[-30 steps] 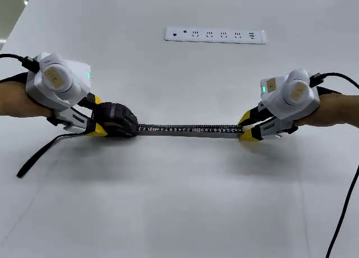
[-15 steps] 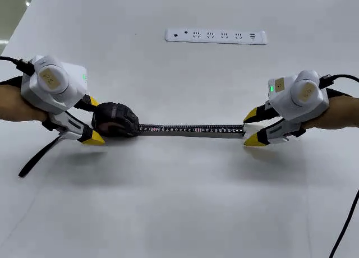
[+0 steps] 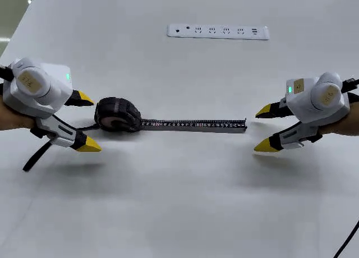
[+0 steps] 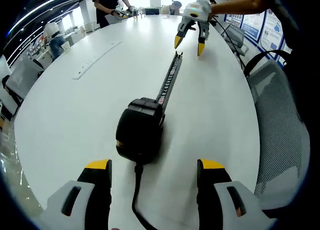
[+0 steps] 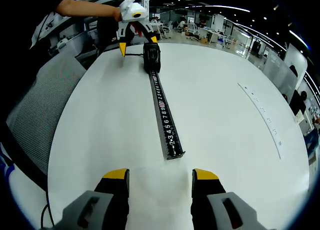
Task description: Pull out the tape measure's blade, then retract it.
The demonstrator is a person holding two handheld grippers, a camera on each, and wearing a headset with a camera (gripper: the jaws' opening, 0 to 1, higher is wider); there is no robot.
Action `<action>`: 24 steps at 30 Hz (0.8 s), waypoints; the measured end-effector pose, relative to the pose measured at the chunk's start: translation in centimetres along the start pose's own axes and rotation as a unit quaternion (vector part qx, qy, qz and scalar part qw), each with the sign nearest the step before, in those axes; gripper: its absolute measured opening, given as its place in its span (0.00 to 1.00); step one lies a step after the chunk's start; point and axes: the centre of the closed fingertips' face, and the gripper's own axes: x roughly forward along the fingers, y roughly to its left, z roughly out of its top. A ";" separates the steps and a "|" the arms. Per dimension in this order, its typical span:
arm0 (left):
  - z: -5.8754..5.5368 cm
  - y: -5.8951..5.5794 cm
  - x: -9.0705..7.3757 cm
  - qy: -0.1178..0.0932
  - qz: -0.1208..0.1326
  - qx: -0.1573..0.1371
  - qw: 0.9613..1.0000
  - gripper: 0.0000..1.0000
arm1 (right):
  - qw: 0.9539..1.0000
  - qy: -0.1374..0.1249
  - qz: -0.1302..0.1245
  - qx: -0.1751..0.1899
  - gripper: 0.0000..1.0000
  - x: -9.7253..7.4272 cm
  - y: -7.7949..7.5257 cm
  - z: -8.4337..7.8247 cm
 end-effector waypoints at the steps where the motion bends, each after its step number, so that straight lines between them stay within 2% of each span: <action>1: 0.0 -0.2 -0.2 -0.005 0.004 -0.003 1.000 0.71 | 1.000 -0.001 0.002 0.005 0.48 -0.1 0.2 0.0; 2: 0.1 -0.1 -0.2 -0.007 0.005 -0.006 1.000 0.73 | 1.000 -0.003 0.000 0.005 0.50 -0.1 0.3 0.0; 5: 0.0 -0.9 -0.6 -0.017 0.006 -0.016 1.000 0.75 | 1.000 -0.011 -0.005 0.012 0.53 -0.4 0.6 0.1; 12: 0.1 -1.9 -1.0 -0.043 0.017 -0.044 0.998 0.81 | 0.999 -0.024 -0.018 0.023 0.58 -1.0 1.5 0.4; 19: 0.2 -3.2 -1.2 -0.068 0.032 -0.072 0.995 0.87 | 0.999 -0.030 -0.027 0.035 0.65 -0.8 2.5 0.3; 24: 0.4 -4.0 -1.2 -0.087 0.044 -0.095 0.991 0.93 | 0.998 -0.037 -0.031 0.049 0.70 -0.8 3.1 0.4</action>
